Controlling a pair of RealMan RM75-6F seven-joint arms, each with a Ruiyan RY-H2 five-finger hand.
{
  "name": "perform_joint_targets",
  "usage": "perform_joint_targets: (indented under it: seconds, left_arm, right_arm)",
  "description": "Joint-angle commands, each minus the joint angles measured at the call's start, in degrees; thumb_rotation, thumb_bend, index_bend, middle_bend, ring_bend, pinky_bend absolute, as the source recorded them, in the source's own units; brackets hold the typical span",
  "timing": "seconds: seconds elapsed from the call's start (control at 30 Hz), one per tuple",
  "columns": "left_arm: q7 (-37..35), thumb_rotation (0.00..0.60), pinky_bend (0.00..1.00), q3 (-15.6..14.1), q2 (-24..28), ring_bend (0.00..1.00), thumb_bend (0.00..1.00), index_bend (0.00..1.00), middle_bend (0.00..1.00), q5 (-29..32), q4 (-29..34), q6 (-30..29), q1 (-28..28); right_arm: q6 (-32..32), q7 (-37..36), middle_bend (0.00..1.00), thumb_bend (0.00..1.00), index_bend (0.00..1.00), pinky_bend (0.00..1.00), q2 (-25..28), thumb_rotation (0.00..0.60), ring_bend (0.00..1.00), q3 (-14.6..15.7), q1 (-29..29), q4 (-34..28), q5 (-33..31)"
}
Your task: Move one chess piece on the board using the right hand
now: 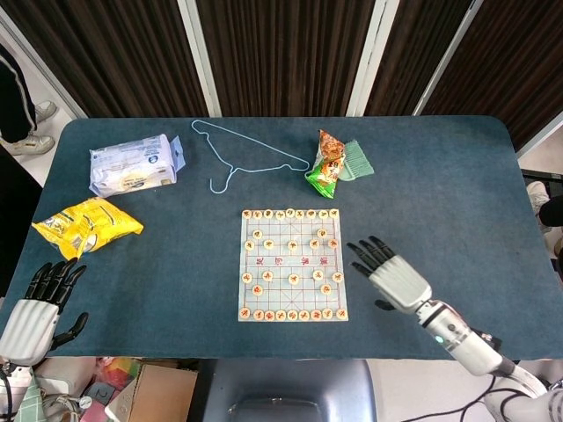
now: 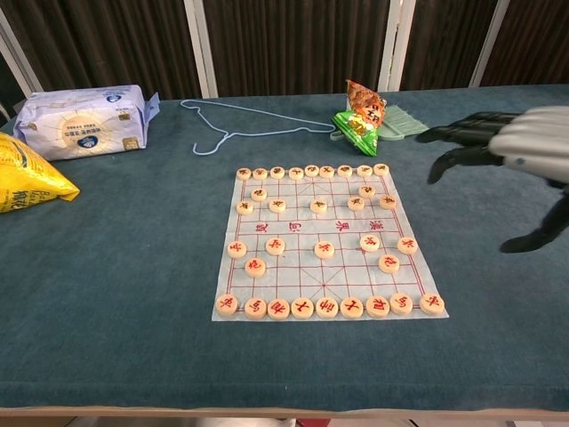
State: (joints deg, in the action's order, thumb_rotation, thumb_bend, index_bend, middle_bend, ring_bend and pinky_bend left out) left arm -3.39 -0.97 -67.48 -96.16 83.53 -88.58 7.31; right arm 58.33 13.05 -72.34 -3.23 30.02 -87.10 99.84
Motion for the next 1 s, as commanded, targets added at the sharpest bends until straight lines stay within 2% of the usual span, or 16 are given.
perform_joint_targets:
  seconds: [0.03, 0.2, 0.37, 1.0]
  left_arm:
    - [0.11, 0.6, 0.02, 0.0, 0.0, 0.0, 0.35, 0.0, 0.0, 0.09, -0.01, 0.0, -0.01]
    - [-0.34, 0.6, 0.02, 0.04, 0.15, 0.0, 0.35, 0.0, 0.0, 0.06, 0.03, -0.56, -0.17]
    - [-0.82, 0.6, 0.02, -0.1, 0.29, 0.0, 0.35, 0.0, 0.0, -0.12, -0.1, -0.99, -0.34]
    - [-1.36, 0.6, 0.02, -0.08, 0.68, 0.0, 0.35, 0.0, 0.0, 0.32, -0.08, -1.26, -0.59]
  right_arm:
    - [-3.56, 2.69, 0.0, 0.29, 0.42, 0.0, -3.53, 0.6, 0.0, -0.29, 3.32, 1.34, 1.19]
    - [-6.67, 4.41, 0.0, 0.31, 0.48, 0.0, -7.96, 0.6, 0.0, 0.17, 6.01, 3.96, 0.49]
    - [-7.07, 5.38, 0.0, 0.37, 0.53, 0.0, -12.0, 0.6, 0.0, 0.62, 7.28, 8.01, -0.16]
    - [-6.26, 5.29, 0.01, 0.38, 0.56, 0.0, -17.47, 0.6, 0.0, 1.69, 9.16, 15.5, -3.57]
